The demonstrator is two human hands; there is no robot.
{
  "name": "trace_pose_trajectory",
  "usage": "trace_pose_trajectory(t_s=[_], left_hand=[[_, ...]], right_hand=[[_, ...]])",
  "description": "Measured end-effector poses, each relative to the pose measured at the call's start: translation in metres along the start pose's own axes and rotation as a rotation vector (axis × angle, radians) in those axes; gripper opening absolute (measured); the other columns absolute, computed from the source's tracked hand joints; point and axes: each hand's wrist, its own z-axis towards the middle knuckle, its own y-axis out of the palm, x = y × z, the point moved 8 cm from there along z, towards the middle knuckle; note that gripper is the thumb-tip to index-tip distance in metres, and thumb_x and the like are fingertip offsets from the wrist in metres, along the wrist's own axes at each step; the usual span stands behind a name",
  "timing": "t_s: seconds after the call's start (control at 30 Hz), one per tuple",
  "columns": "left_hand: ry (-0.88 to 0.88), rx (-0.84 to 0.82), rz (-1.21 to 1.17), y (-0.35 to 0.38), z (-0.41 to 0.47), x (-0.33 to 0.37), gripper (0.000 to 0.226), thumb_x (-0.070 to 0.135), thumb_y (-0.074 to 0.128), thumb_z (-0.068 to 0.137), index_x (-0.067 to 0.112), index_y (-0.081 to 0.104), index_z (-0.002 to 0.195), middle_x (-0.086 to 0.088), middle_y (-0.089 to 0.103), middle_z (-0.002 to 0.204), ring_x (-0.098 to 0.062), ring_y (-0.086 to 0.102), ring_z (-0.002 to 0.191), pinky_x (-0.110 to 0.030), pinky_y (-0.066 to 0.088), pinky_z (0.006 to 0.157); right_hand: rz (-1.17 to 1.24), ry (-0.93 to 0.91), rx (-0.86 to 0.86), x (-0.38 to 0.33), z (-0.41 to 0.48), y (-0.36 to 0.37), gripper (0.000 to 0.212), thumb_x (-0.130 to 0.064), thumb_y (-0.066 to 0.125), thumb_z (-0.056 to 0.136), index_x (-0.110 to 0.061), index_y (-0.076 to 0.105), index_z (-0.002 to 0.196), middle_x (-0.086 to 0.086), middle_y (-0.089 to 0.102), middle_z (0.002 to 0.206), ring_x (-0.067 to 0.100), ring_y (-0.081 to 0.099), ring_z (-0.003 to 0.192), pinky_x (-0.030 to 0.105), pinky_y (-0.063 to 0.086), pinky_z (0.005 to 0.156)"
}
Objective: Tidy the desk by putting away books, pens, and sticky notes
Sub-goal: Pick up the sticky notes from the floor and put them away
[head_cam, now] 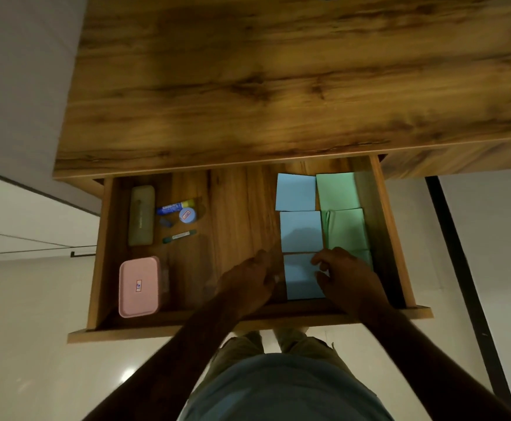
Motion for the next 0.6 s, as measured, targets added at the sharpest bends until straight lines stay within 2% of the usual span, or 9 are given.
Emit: trace_pose_trajectory(t_s=[0.1,0.2,0.33,0.47,0.6], left_hand=[[-0.023,0.063,-0.038,-0.008,-0.016,-0.013,0.032,0.043,0.052,0.098,0.023,0.044,0.121,0.005,0.061,0.098,-0.010,0.060,0.081,-0.029,0.052,0.072],[-0.068,0.053,-0.025,-0.009,-0.030,-0.027,0.030,0.042,0.051,0.098,0.023,0.044,0.120,0.007,0.058,0.096,-0.008,0.057,0.081,-0.025,0.047,0.069],[-0.084,0.066,-0.026,-0.006,-0.046,-0.030,0.027,0.041,0.052,0.098,0.023,0.045,0.117,0.004,0.058,0.098,-0.009,0.056,0.081,-0.025,0.045,0.066],[-0.071,0.087,-0.012,-0.007,-0.058,-0.026,0.022,0.040,0.051,0.098,0.022,0.050,0.111,0.002,0.059,0.099,-0.012,0.057,0.085,-0.030,0.050,0.073],[-0.057,0.076,0.065,-0.004,-0.064,-0.027,0.026,0.044,0.049,0.097,0.022,0.055,0.109,0.002,0.059,0.101,-0.015,0.056,0.091,-0.038,0.051,0.083]], right_hand=[[0.020,-0.057,-0.004,-0.008,-0.007,0.002,0.028,-0.030,0.067,0.091,-0.030,0.060,0.119,-0.010,0.058,0.113,0.005,0.054,0.095,0.025,0.050,0.082],[0.034,-0.065,0.003,-0.013,-0.011,0.004,0.027,-0.033,0.066,0.091,-0.030,0.060,0.118,-0.009,0.059,0.113,0.005,0.054,0.094,0.031,0.052,0.081],[0.062,-0.124,-0.015,-0.027,-0.010,0.011,0.027,-0.030,0.069,0.090,-0.028,0.064,0.116,-0.006,0.062,0.109,0.006,0.055,0.088,0.028,0.050,0.076],[0.049,-0.141,-0.051,-0.039,-0.014,0.016,0.027,-0.032,0.067,0.090,-0.033,0.062,0.117,-0.012,0.061,0.110,0.005,0.058,0.090,0.029,0.053,0.079],[0.017,-0.150,-0.050,-0.051,-0.028,0.024,0.026,-0.032,0.065,0.092,-0.033,0.061,0.117,-0.012,0.059,0.110,0.004,0.057,0.091,0.026,0.047,0.074]])
